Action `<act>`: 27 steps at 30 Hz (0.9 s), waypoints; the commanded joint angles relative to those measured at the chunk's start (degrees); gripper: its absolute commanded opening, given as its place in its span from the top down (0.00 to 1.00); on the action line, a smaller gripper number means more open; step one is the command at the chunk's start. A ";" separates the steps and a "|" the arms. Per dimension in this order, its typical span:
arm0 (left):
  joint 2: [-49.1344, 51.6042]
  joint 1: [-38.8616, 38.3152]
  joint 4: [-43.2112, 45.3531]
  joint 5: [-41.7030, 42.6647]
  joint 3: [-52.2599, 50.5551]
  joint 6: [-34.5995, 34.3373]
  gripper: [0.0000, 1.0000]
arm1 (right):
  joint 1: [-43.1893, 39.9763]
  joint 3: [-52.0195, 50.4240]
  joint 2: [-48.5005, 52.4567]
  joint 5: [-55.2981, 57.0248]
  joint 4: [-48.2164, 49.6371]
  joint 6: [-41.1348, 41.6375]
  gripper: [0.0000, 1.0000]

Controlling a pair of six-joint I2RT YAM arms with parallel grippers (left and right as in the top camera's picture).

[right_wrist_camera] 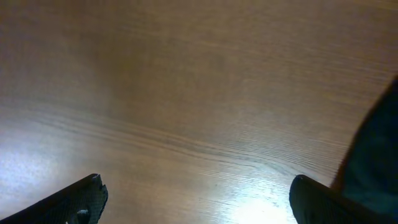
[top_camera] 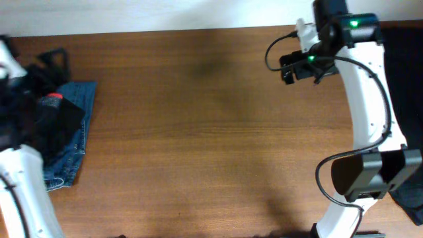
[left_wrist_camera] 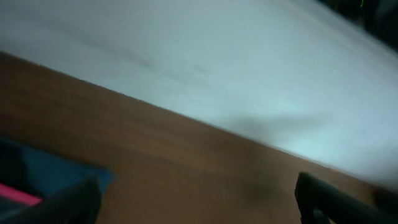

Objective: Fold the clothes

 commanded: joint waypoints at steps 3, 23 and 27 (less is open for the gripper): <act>0.28 -13.31 -6.25 -15.69 0.57 7.67 0.01 | -1.60 1.07 -1.53 -0.46 1.38 0.96 0.02; 0.61 -26.86 -21.66 -18.38 0.57 15.06 0.01 | -13.86 1.07 -7.56 -9.14 -2.67 1.36 0.01; -0.85 -27.19 -25.49 -19.43 0.57 15.41 0.01 | -15.23 0.20 -11.56 -9.05 -4.79 1.31 0.01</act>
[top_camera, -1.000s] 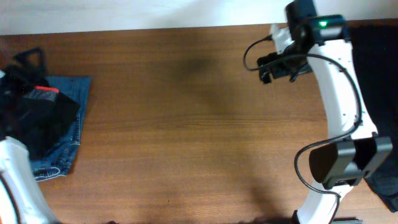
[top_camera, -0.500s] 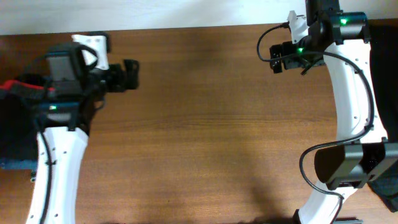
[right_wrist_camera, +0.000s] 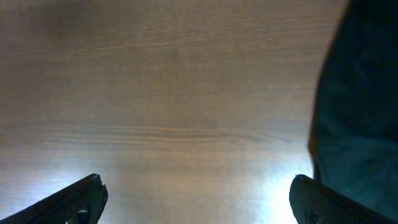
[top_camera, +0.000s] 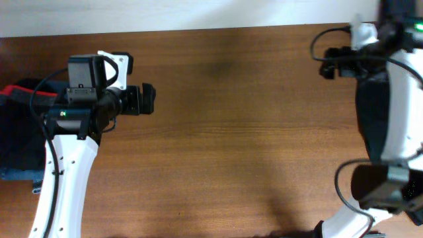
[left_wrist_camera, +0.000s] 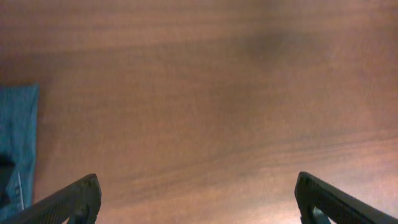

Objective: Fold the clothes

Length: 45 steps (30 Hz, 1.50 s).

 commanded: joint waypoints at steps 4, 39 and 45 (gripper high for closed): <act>-5.29 -0.42 -4.26 -1.70 0.37 1.97 0.01 | 0.35 -4.83 -11.69 -1.86 -0.24 -0.02 0.01; -38.80 -0.42 -7.17 -8.79 -14.73 -4.55 0.01 | 5.25 -56.41 -66.45 -1.31 19.17 -3.02 0.01; -38.80 -0.42 -7.17 -8.79 -14.73 -4.55 0.01 | 5.25 -56.41 -66.45 -0.09 19.19 -3.13 0.01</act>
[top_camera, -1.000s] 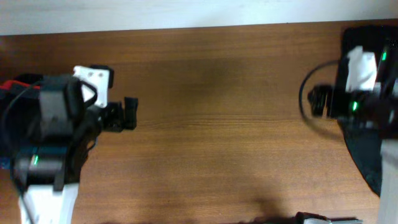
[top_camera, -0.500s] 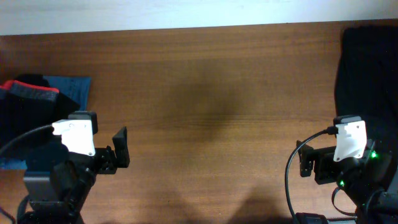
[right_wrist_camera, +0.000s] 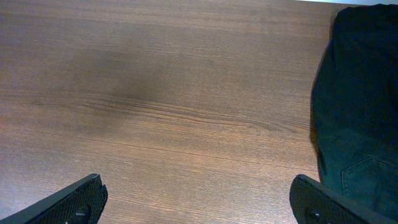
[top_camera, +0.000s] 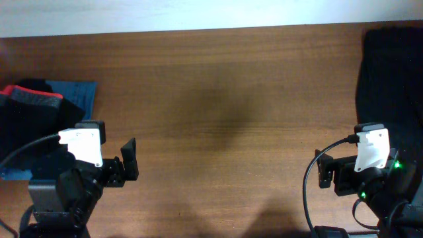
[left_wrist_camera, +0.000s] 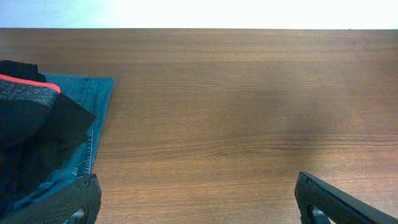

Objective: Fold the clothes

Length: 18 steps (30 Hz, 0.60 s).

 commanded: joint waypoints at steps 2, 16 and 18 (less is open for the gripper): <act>-0.07 -0.22 -0.22 -0.63 -0.26 -0.76 0.01 | 0.46 -0.48 -0.31 3.96 -0.11 -0.50 0.01; -0.07 -0.22 -0.22 -0.63 -0.26 -0.76 0.01 | 5.70 -14.69 -16.24 2.23 6.12 -0.52 0.01; -0.07 -0.22 -0.22 -0.63 -0.26 -0.76 0.01 | 6.34 -19.02 -20.17 1.97 9.22 -0.50 0.01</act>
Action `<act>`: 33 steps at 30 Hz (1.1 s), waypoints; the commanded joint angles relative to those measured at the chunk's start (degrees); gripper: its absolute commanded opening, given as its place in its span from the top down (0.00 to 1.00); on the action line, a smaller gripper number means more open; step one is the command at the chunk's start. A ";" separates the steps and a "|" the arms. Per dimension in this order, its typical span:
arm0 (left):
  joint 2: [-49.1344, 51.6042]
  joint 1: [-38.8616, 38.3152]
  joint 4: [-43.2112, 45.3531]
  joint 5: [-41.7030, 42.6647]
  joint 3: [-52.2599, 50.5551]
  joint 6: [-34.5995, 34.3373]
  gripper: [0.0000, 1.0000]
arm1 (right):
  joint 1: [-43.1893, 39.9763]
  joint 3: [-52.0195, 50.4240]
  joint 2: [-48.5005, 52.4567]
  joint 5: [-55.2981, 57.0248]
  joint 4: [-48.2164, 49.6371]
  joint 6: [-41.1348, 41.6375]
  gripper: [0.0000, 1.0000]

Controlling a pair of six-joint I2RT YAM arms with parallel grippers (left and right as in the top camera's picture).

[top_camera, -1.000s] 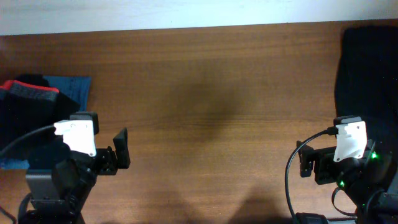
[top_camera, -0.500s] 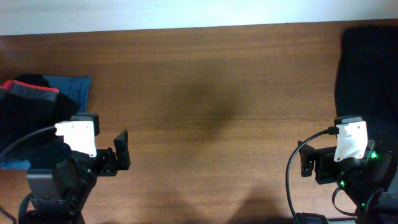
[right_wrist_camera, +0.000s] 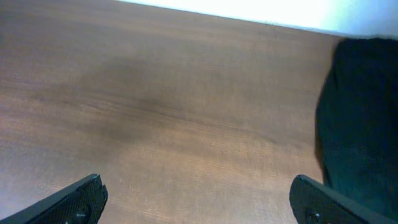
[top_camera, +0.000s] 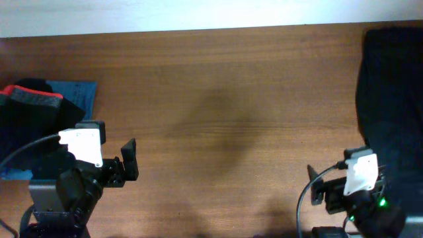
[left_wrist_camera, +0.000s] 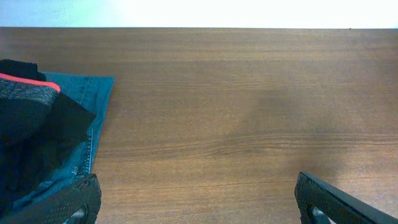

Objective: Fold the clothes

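Note:
A pile of clothes lies at the table's left edge: blue jeans (top_camera: 78, 92) (left_wrist_camera: 90, 118) under a black garment with a red trim (top_camera: 26, 106) (left_wrist_camera: 28, 106). A second dark garment (top_camera: 390, 86) (right_wrist_camera: 360, 118) lies spread along the right edge. My left gripper (top_camera: 129, 160) (left_wrist_camera: 198, 208) stands open and empty near the front left, right of the pile. Near the front right my right gripper (top_camera: 316, 187) (right_wrist_camera: 198, 208) is open and empty too, left of the dark garment.
The brown wooden table (top_camera: 225, 99) runs between the two heaps of clothing. A white wall borders its far edge (top_camera: 198, 13).
My right arm has drawn a little further back toward the near edge, and its camera now looks more toward the far wall. The left arm and both heaps have not moved.
At first my left gripper was over the pile at the far left and my right gripper at the back right. Then the left was over the left of the table. Later both were back at the near edge, open and empty, as now.

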 commanded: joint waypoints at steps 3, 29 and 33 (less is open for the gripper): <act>-0.07 -0.22 -0.09 -0.63 -0.22 -0.79 0.01 | 1.86 -11.63 -10.51 -0.92 7.67 -0.13 0.01; -0.07 -0.22 -0.09 -0.63 -0.22 -0.79 0.01 | 2.43 -53.64 -23.71 2.95 62.40 -0.50 0.01; -0.07 -0.22 -0.09 -0.63 -0.22 -0.79 0.01 | 2.29 -53.64 -23.54 3.21 57.86 -0.57 0.01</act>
